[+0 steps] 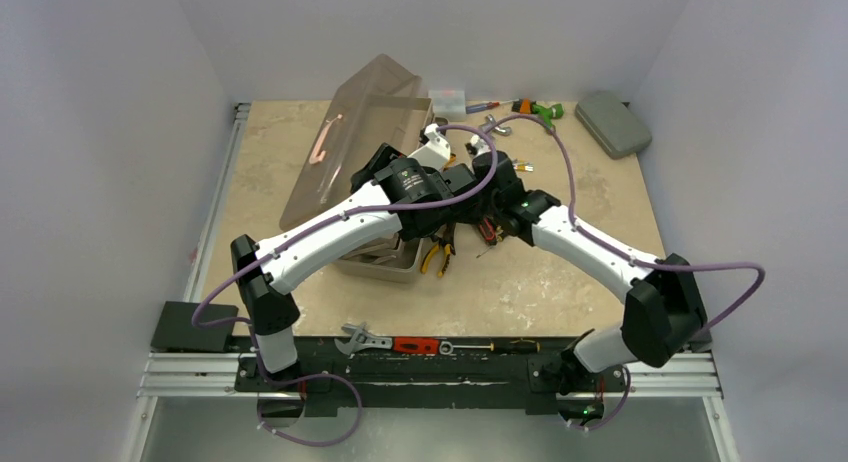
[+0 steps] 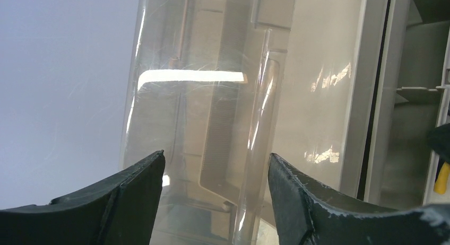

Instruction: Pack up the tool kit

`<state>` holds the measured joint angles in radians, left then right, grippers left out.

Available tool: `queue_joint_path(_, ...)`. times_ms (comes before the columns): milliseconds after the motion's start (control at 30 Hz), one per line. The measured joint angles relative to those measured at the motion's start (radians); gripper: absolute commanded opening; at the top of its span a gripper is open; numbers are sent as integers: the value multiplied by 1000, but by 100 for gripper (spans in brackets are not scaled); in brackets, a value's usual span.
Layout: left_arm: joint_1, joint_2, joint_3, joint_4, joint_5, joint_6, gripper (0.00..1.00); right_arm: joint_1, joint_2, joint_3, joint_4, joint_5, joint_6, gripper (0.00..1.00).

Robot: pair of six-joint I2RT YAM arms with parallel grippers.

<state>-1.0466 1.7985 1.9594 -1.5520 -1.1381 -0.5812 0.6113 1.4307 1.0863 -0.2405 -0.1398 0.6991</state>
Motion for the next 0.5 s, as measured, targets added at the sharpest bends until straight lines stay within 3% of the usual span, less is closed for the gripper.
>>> queue_joint_path(333,-1,-2,-28,4,-18,-3,52,84,127,0,-13,70,4,51)
queue_joint_path(500,-1,-8,-43,13,-45,-4,48,91,135,0,6,71,9,32)
